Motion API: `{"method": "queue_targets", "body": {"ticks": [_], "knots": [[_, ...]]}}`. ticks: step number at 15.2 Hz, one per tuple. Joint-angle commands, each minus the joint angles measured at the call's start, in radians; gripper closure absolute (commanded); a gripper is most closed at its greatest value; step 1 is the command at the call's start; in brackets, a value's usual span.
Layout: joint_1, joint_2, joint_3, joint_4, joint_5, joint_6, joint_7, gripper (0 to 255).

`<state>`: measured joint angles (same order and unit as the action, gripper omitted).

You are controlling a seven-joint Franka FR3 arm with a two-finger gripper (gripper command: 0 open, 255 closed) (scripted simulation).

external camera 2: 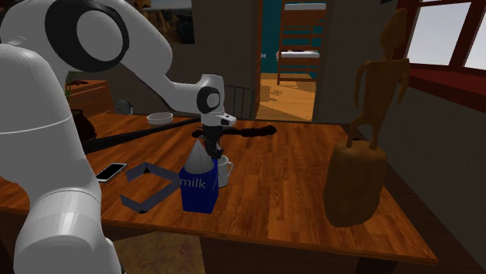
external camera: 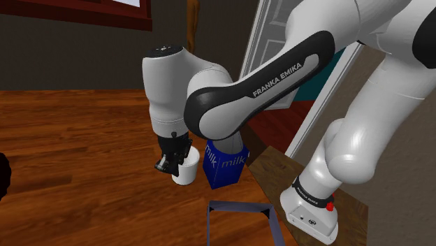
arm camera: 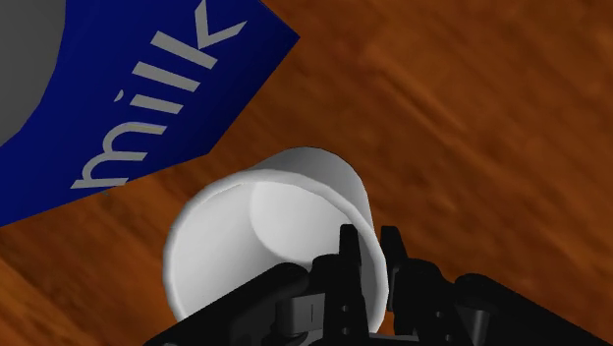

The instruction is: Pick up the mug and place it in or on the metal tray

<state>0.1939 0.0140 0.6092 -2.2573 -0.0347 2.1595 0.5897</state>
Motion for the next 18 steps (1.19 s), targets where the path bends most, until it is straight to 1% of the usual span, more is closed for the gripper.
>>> {"method": "queue_targets", "body": {"ticks": [1, 4, 18], "knots": [[0.000, 0.000, 0.000, 0.000, 0.000, 0.000, 0.000, 255], [0.000, 0.000, 0.000, 0.000, 0.000, 0.000, 0.000, 255], [-0.003, -0.107, -0.011, 0.099, 0.067, -0.186, -0.054, 255]]}}
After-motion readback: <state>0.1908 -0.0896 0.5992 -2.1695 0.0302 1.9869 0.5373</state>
